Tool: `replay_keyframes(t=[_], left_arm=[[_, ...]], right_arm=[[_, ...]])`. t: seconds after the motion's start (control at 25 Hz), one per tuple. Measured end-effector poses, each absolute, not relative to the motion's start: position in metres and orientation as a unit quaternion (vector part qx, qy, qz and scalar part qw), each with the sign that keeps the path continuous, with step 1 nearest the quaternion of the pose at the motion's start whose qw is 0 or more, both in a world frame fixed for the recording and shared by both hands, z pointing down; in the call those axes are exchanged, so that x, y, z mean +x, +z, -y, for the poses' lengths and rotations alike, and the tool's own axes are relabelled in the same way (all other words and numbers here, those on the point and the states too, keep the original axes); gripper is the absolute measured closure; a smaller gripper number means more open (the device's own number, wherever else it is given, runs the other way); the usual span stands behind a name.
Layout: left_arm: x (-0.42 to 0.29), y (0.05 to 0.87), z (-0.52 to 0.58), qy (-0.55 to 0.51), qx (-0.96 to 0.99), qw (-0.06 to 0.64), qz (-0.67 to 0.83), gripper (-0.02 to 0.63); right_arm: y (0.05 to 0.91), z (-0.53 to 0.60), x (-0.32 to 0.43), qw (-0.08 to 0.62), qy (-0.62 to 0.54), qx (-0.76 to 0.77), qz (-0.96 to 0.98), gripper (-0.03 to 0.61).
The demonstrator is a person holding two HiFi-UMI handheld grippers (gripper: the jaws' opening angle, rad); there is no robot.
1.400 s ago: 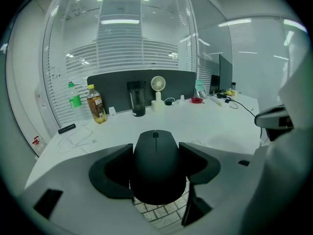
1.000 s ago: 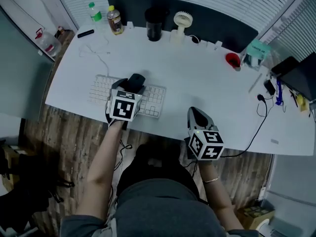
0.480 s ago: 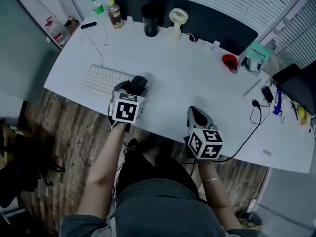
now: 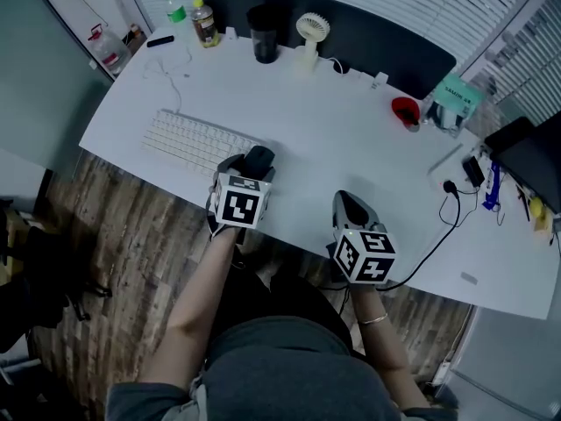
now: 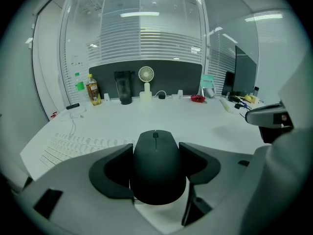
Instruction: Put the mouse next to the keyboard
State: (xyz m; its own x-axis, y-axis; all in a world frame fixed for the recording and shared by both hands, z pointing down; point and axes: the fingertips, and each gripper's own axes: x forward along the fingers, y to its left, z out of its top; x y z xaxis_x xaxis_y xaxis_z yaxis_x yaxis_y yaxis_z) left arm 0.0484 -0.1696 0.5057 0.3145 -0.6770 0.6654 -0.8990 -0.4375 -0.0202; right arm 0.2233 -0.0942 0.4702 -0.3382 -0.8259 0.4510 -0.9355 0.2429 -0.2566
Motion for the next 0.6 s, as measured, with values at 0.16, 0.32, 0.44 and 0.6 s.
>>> replay_keyframes(t=[0.16, 0.32, 0.44, 0.6], left_arm=[[0.063, 0.515, 0.170, 0.310, 0.790, 0.187, 0.495, 0.314], [0.075, 0.523, 0.170, 0.315, 0.788, 0.195, 0.492, 0.314], [0.080, 0.529, 0.169, 0.316, 0.786, 0.199, 0.493, 0.314], [0.083, 0.537, 0.169, 0.318, 0.780, 0.201, 0.500, 0.314]], right_arm=[[0.474, 0.094, 0.231, 0.112, 0.249, 0.567, 0.777, 0.574], [0.475, 0.093, 0.236, 0.113, 0.251, 0.569, 0.775, 0.574], [0.476, 0.092, 0.236, 0.113, 0.253, 0.571, 0.773, 0.574], [0.480, 0.091, 0.237, 0.117, 0.255, 0.572, 0.771, 0.574]])
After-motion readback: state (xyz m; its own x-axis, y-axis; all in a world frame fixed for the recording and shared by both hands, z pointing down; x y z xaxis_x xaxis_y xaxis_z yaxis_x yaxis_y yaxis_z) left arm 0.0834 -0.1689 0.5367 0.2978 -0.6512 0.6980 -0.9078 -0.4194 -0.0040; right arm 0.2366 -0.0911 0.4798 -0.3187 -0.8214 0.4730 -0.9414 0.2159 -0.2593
